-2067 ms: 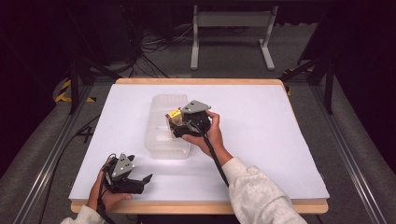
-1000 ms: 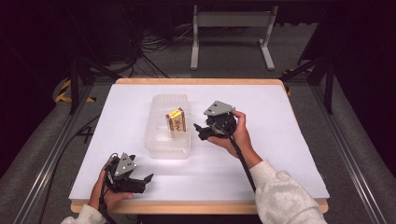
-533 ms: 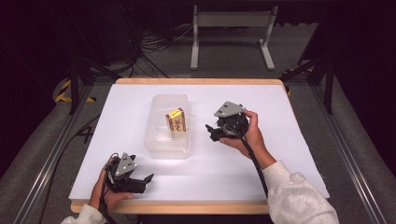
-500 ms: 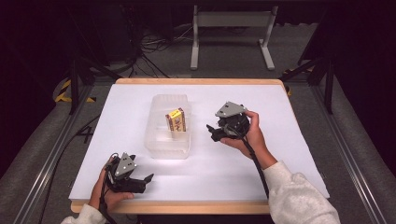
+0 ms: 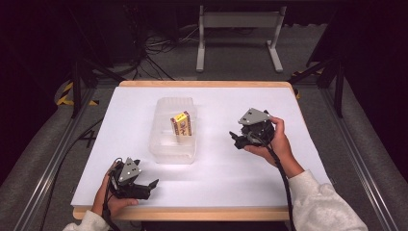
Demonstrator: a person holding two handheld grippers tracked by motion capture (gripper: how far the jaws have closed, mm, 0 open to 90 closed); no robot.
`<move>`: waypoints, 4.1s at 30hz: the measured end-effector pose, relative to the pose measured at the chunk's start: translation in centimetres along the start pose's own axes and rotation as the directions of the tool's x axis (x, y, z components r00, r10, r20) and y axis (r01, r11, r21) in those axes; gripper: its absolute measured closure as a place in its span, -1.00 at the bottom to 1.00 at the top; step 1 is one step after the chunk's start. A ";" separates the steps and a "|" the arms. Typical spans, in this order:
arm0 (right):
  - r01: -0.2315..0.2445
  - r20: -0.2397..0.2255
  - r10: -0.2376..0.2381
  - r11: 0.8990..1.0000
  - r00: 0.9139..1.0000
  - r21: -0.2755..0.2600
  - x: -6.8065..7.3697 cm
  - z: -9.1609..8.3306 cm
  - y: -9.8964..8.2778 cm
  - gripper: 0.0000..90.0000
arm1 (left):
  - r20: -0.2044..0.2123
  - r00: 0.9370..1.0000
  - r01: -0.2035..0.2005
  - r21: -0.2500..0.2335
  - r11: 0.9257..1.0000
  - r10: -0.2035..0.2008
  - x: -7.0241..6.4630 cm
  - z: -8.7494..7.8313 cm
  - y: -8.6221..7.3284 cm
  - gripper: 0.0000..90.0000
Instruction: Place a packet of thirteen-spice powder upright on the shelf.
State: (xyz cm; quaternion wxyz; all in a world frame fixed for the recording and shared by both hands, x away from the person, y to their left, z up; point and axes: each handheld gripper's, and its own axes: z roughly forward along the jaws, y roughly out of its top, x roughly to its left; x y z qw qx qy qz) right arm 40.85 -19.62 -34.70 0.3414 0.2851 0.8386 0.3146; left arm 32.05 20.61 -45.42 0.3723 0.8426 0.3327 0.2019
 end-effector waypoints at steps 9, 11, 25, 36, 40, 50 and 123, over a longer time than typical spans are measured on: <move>0.007 0.013 -0.008 1.000 1.000 0.023 -1.1 -0.8 -2.1 -0.72 | 0.001 1.000 0.001 0.003 1.000 -0.001 0.0 0.1 0.0 -0.87; 0.009 0.010 -0.010 1.000 1.000 0.025 -1.2 -0.9 -2.3 -0.73 | 0.000 1.000 0.002 0.003 1.000 -0.002 0.0 0.1 0.0 -0.87; 0.010 0.023 -0.011 0.998 1.000 0.058 -1.7 -2.0 -5.5 -0.74 | 0.002 1.000 0.000 0.003 1.000 0.000 -0.1 0.1 0.1 -0.87; 0.017 0.047 -0.020 0.998 0.999 0.067 -1.8 -2.7 -8.1 -0.75 | 0.003 1.000 -0.002 0.010 1.000 0.002 -0.1 0.2 0.1 -0.87; -0.004 0.055 0.002 0.999 0.998 0.039 -2.0 -3.2 -9.2 -0.75 | 0.003 1.000 -0.002 0.008 1.000 0.002 -0.1 0.3 0.1 -0.87; -0.092 0.055 0.097 0.992 0.994 -0.087 -2.6 -5.3 -12.3 -0.76 | 0.004 1.000 -0.001 0.013 1.000 0.001 -0.1 0.3 0.1 -0.87; -0.235 0.161 0.258 0.961 0.953 -0.147 -2.7 -9.8 -20.1 -0.80 | 0.008 1.000 0.001 -0.007 1.000 -0.001 0.1 0.4 0.5 -0.87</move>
